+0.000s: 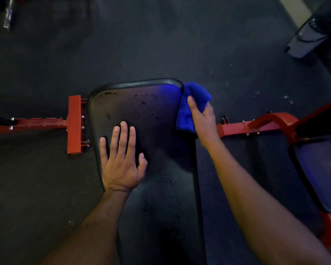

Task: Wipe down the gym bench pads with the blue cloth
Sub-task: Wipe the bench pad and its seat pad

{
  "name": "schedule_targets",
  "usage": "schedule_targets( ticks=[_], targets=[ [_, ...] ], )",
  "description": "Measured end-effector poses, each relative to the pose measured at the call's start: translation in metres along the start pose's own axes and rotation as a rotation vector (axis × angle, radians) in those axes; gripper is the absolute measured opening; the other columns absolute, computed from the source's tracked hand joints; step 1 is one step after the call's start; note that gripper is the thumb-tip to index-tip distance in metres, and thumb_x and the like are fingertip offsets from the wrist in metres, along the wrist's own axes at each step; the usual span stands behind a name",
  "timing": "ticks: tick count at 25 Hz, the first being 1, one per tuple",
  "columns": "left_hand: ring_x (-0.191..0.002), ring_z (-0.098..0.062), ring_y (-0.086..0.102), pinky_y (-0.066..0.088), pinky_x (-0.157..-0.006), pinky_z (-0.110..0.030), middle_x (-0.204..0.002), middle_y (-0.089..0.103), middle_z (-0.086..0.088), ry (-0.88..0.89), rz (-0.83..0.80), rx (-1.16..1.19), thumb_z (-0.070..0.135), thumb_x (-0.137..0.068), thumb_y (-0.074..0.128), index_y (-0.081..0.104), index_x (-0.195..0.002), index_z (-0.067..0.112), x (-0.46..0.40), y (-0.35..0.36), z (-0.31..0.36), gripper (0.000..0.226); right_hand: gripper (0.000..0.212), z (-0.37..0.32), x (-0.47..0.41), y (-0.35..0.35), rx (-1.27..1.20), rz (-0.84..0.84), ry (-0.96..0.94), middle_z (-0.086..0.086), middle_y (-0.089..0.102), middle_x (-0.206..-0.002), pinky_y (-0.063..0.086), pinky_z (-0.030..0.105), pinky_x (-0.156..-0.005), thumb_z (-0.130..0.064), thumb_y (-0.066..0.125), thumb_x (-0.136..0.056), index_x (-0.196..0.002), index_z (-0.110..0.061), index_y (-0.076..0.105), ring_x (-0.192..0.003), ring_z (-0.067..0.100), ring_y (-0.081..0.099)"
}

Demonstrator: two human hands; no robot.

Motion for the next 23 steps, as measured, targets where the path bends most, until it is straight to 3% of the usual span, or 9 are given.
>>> schedule_targets(
  ticks=[3, 7, 9, 10, 13, 16, 20, 21, 23],
  targets=[
    [-0.159, -0.022, 0.01, 0.007, -0.127, -0.056, -0.171, 0.016, -0.009, 0.008, 0.001, -0.007, 0.04, -0.092, 0.043, 0.023, -0.163, 0.012, 0.0, -0.001, 0.0, 0.079, 0.02, 0.049, 0.082, -0.016, -0.011, 0.03, 0.087, -0.018, 0.074, -0.085, 0.044, 0.007, -0.074, -0.041, 0.062, -0.092, -0.088, -0.024, 0.07, -0.075, -0.016, 0.058],
    [-0.159, -0.022, 0.01, 0.007, -0.127, -0.055, -0.17, 0.016, -0.009, 0.01, 0.009, -0.011, 0.039, -0.092, 0.044, 0.021, -0.163, 0.013, 0.001, -0.001, 0.001, 0.079, 0.02, 0.077, 0.151, -0.026, 0.042, 0.028, 0.199, -0.03, 0.061, -0.069, 0.043, 0.02, -0.069, -0.054, 0.057, -0.088, -0.08, -0.036, 0.058, -0.068, -0.014, 0.055],
    [-0.159, -0.023, 0.011, 0.007, -0.127, -0.056, -0.17, 0.017, -0.01, 0.014, 0.015, -0.013, 0.039, -0.092, 0.044, 0.022, -0.163, 0.013, 0.0, -0.001, 0.0, 0.079, 0.013, 0.067, 0.13, -0.021, 0.024, 0.039, 0.132, -0.031, 0.068, -0.093, 0.049, 0.018, -0.084, -0.039, 0.059, -0.094, -0.105, -0.034, 0.064, -0.091, -0.014, 0.062],
    [-0.158, -0.023, 0.011, 0.008, -0.127, -0.056, -0.17, 0.017, -0.01, 0.015, 0.013, -0.015, 0.039, -0.093, 0.044, 0.022, -0.163, 0.012, 0.001, 0.0, 0.0, 0.079, 0.025, 0.055, 0.108, -0.017, 0.005, 0.06, 0.08, -0.024, 0.069, -0.11, 0.047, 0.018, -0.096, -0.03, 0.058, -0.096, -0.12, -0.027, 0.063, -0.104, -0.009, 0.062],
    [-0.159, -0.023, 0.01, 0.007, -0.127, -0.056, -0.171, 0.016, -0.01, 0.014, 0.003, -0.016, 0.039, -0.092, 0.044, 0.021, -0.163, 0.012, 0.002, -0.001, 0.0, 0.079, 0.034, 0.013, 0.023, -0.002, 0.004, 0.109, 0.012, -0.002, 0.067, -0.121, 0.045, 0.024, -0.104, -0.024, 0.06, -0.097, -0.126, -0.008, 0.064, -0.111, 0.005, 0.062],
    [-0.158, -0.024, 0.011, 0.006, -0.127, -0.055, -0.17, 0.017, -0.011, 0.012, 0.001, -0.016, 0.039, -0.092, 0.044, 0.022, -0.163, 0.012, 0.001, -0.002, 0.0, 0.079, 0.037, -0.006, -0.022, 0.004, 0.051, 0.079, -0.008, 0.0, 0.071, -0.114, 0.049, 0.027, -0.098, -0.032, 0.064, -0.094, -0.121, -0.007, 0.067, -0.102, 0.001, 0.064],
    [-0.158, -0.023, 0.011, 0.006, -0.127, -0.055, -0.17, 0.017, -0.011, 0.008, 0.0, -0.01, 0.039, -0.092, 0.044, 0.023, -0.163, 0.012, 0.001, -0.001, 0.001, 0.079, 0.019, 0.026, 0.046, -0.008, -0.01, 0.038, 0.059, -0.03, 0.068, -0.103, 0.043, 0.005, -0.088, -0.033, 0.064, -0.092, -0.109, -0.026, 0.068, -0.1, -0.018, 0.06],
    [-0.159, -0.023, 0.01, 0.006, -0.127, -0.055, -0.171, 0.016, -0.01, 0.006, -0.002, -0.009, 0.039, -0.091, 0.044, 0.022, -0.163, 0.012, 0.001, -0.001, 0.0, 0.08, 0.015, 0.044, 0.078, -0.013, -0.03, 0.031, 0.122, -0.032, 0.069, -0.099, 0.046, 0.008, -0.085, -0.037, 0.063, -0.091, -0.099, -0.026, 0.069, -0.099, -0.014, 0.063],
    [-0.159, -0.022, 0.008, 0.005, -0.127, -0.055, -0.171, 0.014, -0.009, 0.004, -0.008, -0.015, 0.04, -0.091, 0.044, 0.022, -0.163, 0.012, 0.001, 0.001, -0.001, 0.08, 0.034, 0.072, 0.138, -0.024, 0.043, 0.026, 0.183, -0.026, 0.072, -0.091, 0.05, 0.024, -0.072, -0.05, 0.059, -0.089, -0.084, -0.017, 0.067, -0.087, -0.005, 0.068]
  ],
)
Point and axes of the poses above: each hand's wrist, its own x-axis away from the middle knuckle, its own y-axis out of the palm, z = x × y, the point moved 4 cm from there along -x, towards the middle knuckle
